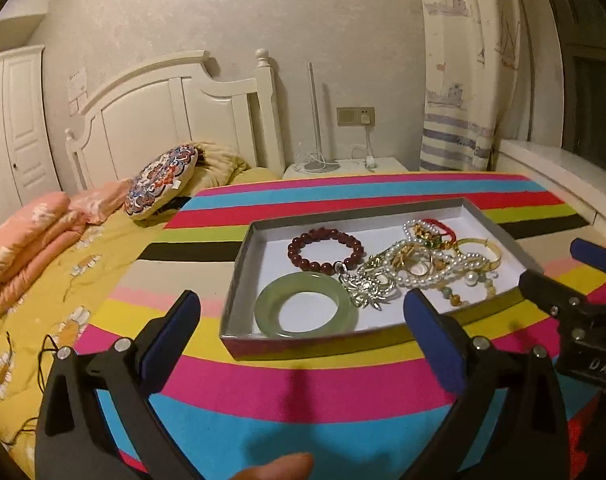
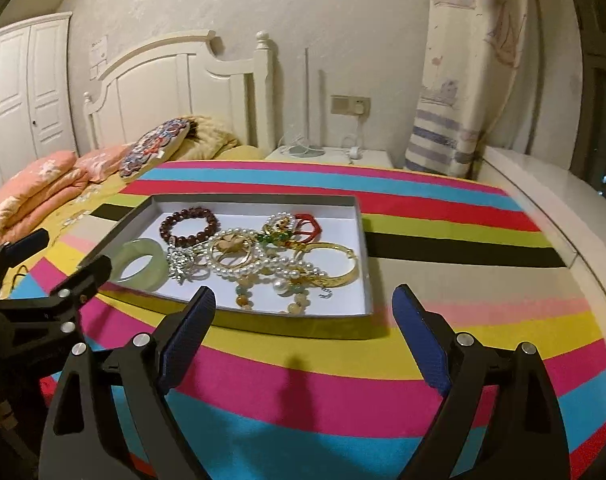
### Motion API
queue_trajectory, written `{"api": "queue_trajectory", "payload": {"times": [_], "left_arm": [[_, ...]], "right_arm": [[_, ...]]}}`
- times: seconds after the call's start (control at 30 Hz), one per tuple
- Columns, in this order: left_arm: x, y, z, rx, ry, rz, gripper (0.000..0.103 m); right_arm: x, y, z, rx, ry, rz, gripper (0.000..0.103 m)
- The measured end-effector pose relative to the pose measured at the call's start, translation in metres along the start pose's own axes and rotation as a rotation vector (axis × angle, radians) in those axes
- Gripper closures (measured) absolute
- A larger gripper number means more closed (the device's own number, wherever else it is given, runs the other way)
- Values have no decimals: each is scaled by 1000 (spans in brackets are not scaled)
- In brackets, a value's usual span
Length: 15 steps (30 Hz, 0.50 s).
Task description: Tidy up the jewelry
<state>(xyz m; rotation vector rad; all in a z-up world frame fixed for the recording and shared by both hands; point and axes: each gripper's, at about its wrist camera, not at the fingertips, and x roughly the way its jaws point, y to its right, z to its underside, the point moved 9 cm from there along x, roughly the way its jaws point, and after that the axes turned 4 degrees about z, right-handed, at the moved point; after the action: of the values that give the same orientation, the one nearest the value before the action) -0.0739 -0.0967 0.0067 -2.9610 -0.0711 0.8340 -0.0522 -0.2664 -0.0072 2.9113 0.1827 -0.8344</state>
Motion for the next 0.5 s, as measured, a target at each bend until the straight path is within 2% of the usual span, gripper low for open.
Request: {"api": "queue_trajectory", "payload": {"times": [0.5], "left_arm": [[1, -4, 2, -23, -3, 21, 2]], "right_arm": [[-3, 1, -1, -18, 22, 37, 17]]}}
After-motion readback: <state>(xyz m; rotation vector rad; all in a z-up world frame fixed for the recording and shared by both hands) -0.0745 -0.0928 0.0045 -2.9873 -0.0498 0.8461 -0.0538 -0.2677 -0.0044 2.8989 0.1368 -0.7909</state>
